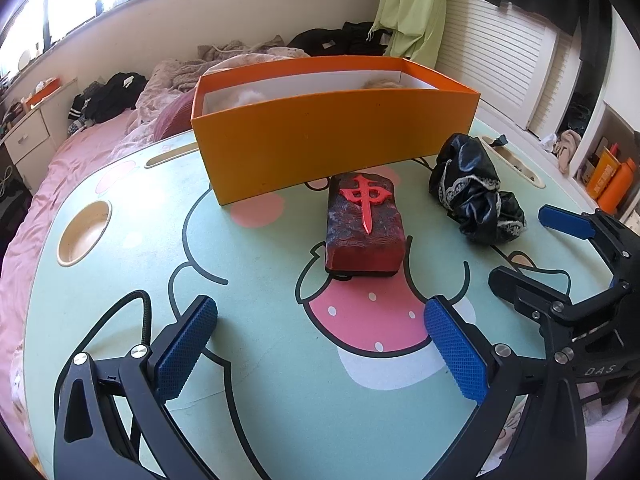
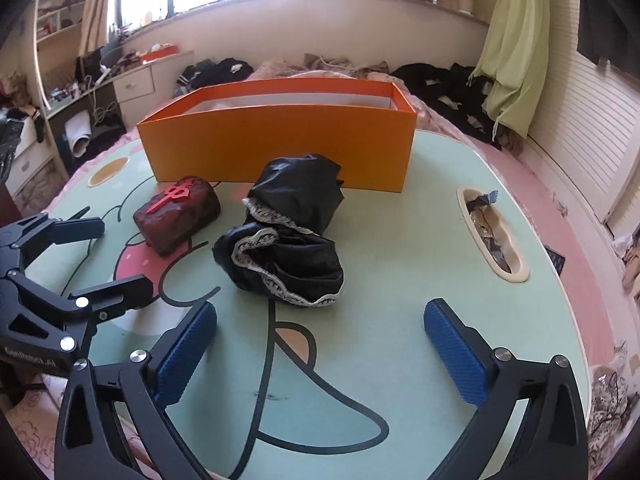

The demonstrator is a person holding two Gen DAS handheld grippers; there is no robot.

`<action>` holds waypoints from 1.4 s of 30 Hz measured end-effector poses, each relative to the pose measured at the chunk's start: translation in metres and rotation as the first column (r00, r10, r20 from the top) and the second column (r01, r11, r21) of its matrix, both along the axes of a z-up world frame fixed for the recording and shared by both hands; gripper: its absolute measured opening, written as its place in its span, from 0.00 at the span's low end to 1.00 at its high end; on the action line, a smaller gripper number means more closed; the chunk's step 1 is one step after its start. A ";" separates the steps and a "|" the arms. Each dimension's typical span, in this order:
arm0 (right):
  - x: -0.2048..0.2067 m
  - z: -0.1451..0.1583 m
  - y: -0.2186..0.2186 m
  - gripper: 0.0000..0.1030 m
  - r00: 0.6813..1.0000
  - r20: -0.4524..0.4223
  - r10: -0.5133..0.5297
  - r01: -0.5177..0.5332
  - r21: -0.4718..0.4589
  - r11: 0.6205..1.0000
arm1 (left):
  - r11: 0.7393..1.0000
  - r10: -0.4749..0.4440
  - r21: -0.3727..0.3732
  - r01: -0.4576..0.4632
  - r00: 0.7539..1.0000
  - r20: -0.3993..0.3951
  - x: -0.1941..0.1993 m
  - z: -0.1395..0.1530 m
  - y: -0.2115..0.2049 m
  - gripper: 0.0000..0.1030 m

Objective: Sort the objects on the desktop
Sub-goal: 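Reach into the orange box and grasp the brown printed box with the left gripper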

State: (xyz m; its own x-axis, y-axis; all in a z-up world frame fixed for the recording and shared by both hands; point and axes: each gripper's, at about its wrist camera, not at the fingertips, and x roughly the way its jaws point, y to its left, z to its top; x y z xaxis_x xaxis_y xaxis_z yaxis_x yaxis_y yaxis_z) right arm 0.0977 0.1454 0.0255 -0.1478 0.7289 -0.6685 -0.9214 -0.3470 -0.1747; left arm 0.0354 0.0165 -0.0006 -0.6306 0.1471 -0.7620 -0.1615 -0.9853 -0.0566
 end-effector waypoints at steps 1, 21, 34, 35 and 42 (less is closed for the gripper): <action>-0.002 0.001 0.002 1.00 1.000 0.000 0.000 0.000 0.001 1.000 | 1.000 0.001 -0.004 -0.001 1.000 -0.001 -0.001 0.001 0.000 1.00; -0.004 0.004 0.006 1.00 1.000 -0.009 0.002 -0.002 0.003 1.000 | 0.969 0.047 0.231 -0.091 0.981 0.190 -0.153 0.099 0.002 0.62; -0.008 0.005 0.007 1.00 1.000 -0.011 0.000 0.000 0.008 1.000 | 0.950 0.207 0.104 -0.294 0.844 0.495 -0.244 0.019 0.022 0.64; -0.009 0.005 0.006 1.00 1.000 -0.010 0.000 0.000 0.010 1.000 | 0.950 0.211 0.100 -0.296 0.843 0.495 -0.245 0.019 0.022 0.64; -0.012 0.004 0.005 1.00 1.000 -0.011 -0.002 0.002 0.013 1.000 | 0.985 0.170 -0.038 -0.168 0.904 0.393 -0.234 0.027 0.037 0.19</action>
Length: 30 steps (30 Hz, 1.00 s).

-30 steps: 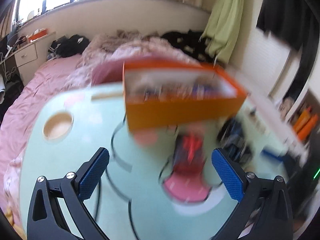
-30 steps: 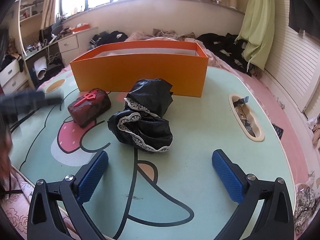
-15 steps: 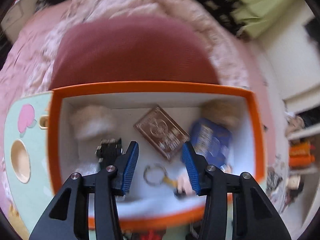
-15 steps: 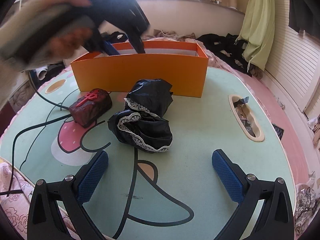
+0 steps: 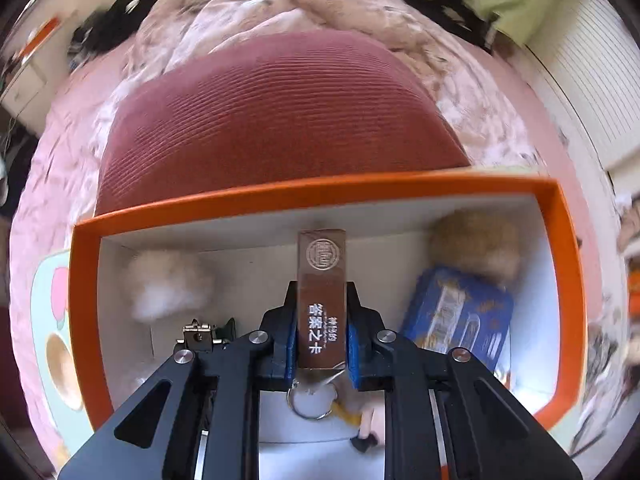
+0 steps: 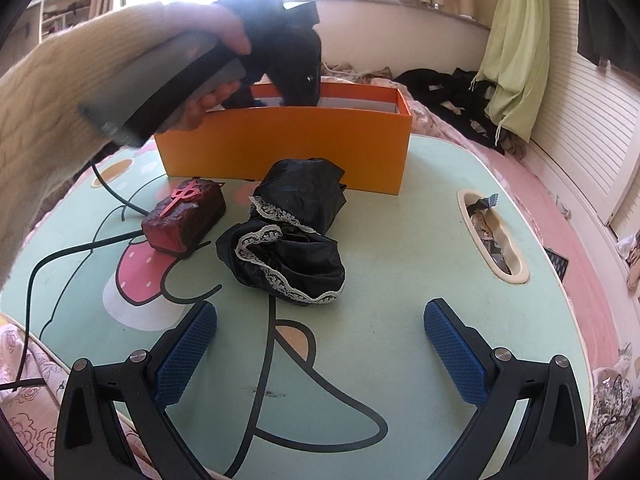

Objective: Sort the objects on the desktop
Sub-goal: 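Reach into the orange box and grasp the brown printed box with the left gripper, then place the brown printed box between the red block and black cloth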

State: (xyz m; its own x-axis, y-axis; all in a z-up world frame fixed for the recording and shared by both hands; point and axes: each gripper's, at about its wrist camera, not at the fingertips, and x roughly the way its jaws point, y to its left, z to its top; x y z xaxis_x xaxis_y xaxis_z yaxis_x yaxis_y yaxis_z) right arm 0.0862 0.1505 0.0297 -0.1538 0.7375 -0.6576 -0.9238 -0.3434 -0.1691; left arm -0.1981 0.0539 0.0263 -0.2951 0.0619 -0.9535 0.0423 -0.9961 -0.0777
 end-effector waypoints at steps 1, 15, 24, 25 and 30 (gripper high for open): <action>0.001 0.000 0.000 1.00 1.000 0.000 -0.001 0.001 0.000 1.000 | 1.000 -0.006 0.026 0.007 1.000 -0.019 0.001 0.002 -0.005 0.19; -0.001 0.001 0.002 1.00 1.000 0.001 -0.007 0.007 0.000 1.000 | 0.932 -0.197 0.260 0.252 0.956 -0.218 0.143 0.043 -0.010 0.19; 0.000 0.001 0.002 1.00 1.000 0.000 -0.010 0.010 0.000 1.000 | 0.948 -0.095 0.247 0.201 0.919 -0.384 0.178 0.051 -0.031 0.75; -0.001 0.001 0.002 1.00 1.000 0.000 -0.011 0.011 0.000 1.000 | 0.960 -0.087 0.214 0.181 0.918 -0.386 0.186 0.051 -0.036 0.77; -0.001 0.001 0.002 1.00 1.000 0.001 -0.014 0.014 0.000 1.000 | 0.989 -0.109 0.065 0.133 0.951 -0.289 0.217 0.010 -0.048 0.77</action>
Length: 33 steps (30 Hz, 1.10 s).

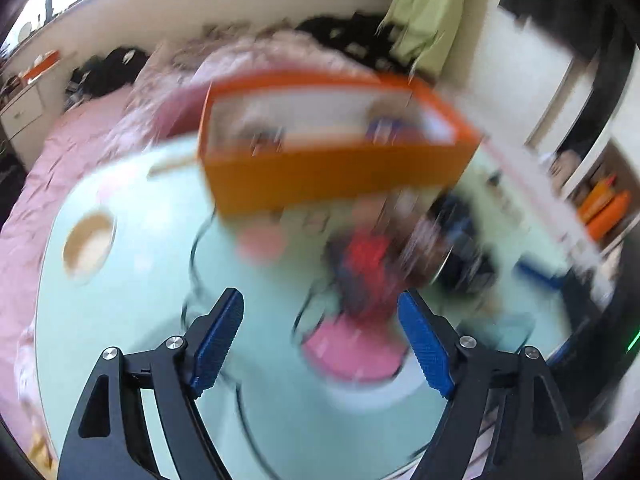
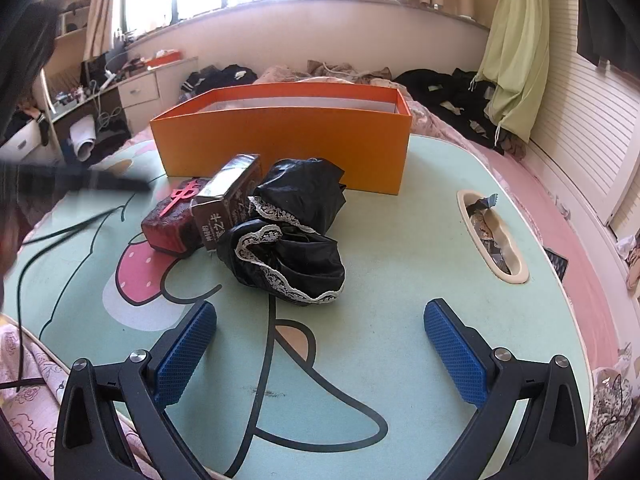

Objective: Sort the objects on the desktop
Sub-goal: 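Place the brown printed box between the red block and black cloth, then reach into the orange box and grasp the small toy car with the right gripper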

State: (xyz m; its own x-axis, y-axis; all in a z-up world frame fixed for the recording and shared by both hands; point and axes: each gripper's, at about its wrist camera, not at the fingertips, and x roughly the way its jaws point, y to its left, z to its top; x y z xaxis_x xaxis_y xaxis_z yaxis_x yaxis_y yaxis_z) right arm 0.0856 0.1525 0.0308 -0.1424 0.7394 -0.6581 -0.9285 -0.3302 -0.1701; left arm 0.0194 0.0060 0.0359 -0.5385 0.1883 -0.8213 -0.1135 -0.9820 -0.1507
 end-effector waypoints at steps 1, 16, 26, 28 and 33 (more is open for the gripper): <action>0.002 -0.001 0.001 1.00 1.000 0.000 0.000 0.000 0.000 1.000 | 1.000 0.001 -0.002 -0.001 1.000 0.024 0.005 -0.012 -0.001 0.78; 0.013 0.004 0.001 1.00 1.000 -0.027 -0.016 0.016 0.009 1.000 | 0.998 -0.004 -0.064 -0.002 0.995 -0.103 0.022 -0.031 0.008 1.00; -0.029 0.107 0.071 0.56 0.950 -0.284 0.128 -0.153 -0.065 0.986 | 0.998 -0.010 -0.065 0.003 0.994 -0.105 0.020 -0.033 0.013 1.00; -0.052 0.110 0.114 0.49 0.945 -0.307 0.110 -0.178 -0.203 0.963 | 0.998 -0.010 -0.066 0.003 0.994 -0.106 0.020 -0.033 0.013 1.00; -0.108 0.069 0.200 0.36 0.969 -0.246 0.016 -0.133 -0.466 0.875 | 0.998 -0.011 -0.063 0.004 0.994 -0.108 0.020 -0.033 0.013 1.00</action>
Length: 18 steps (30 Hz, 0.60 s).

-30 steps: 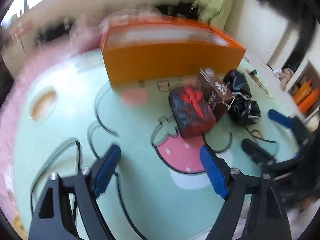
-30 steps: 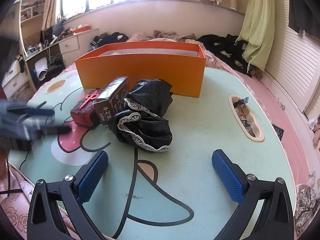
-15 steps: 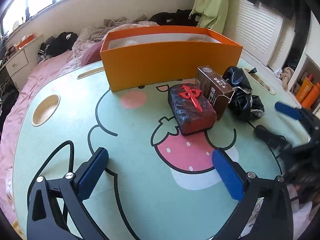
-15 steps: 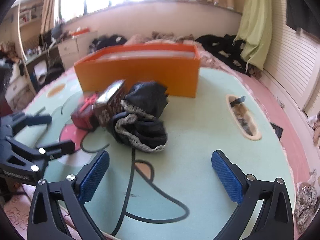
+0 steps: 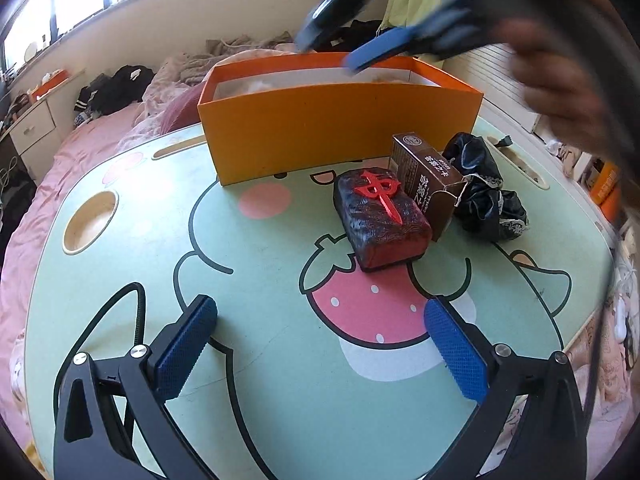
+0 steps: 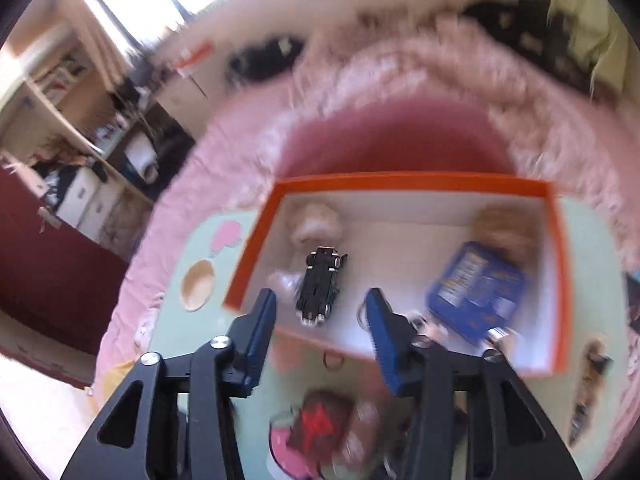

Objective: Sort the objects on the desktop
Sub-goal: 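Reach into the orange box and grasp the small toy car with the right gripper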

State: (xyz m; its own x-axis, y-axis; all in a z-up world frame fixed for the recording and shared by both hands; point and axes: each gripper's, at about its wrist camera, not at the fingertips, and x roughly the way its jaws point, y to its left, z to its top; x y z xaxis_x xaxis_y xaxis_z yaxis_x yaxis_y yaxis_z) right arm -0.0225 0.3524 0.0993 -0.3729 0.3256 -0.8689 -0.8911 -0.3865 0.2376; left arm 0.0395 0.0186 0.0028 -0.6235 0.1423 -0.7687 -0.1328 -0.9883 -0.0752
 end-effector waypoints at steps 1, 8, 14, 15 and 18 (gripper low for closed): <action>-0.006 -0.010 0.010 0.33 1.000 0.018 -0.010 0.010 -0.036 0.999 | 1.000 0.000 0.001 0.000 1.000 -0.001 0.000 0.000 0.000 1.00; -0.032 -0.049 0.039 0.34 0.993 0.114 -0.036 0.048 -0.108 0.993 | 1.000 0.000 0.003 0.000 1.000 -0.003 0.000 0.000 0.001 1.00; -0.015 -0.030 0.029 0.08 0.996 0.089 0.001 0.005 -0.058 0.998 | 1.000 -0.002 0.002 0.002 1.000 -0.004 -0.001 0.000 0.002 1.00; -0.010 -0.028 0.025 0.08 0.997 0.071 -0.004 0.008 -0.059 0.998 | 1.000 -0.002 0.001 0.002 1.000 -0.005 -0.001 0.000 0.002 1.00; 0.010 -0.013 0.017 0.08 1.000 0.012 -0.020 0.020 -0.016 1.000 | 1.000 -0.002 0.000 0.002 1.000 -0.005 -0.001 -0.001 0.002 1.00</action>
State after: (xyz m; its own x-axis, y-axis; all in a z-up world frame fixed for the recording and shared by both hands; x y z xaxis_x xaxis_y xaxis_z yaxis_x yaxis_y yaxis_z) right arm -0.0125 0.3692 0.0862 -0.3561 0.3187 -0.8784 -0.9013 -0.3652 0.2329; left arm 0.0381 0.0208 0.0019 -0.6270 0.1439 -0.7656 -0.1353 -0.9880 -0.0749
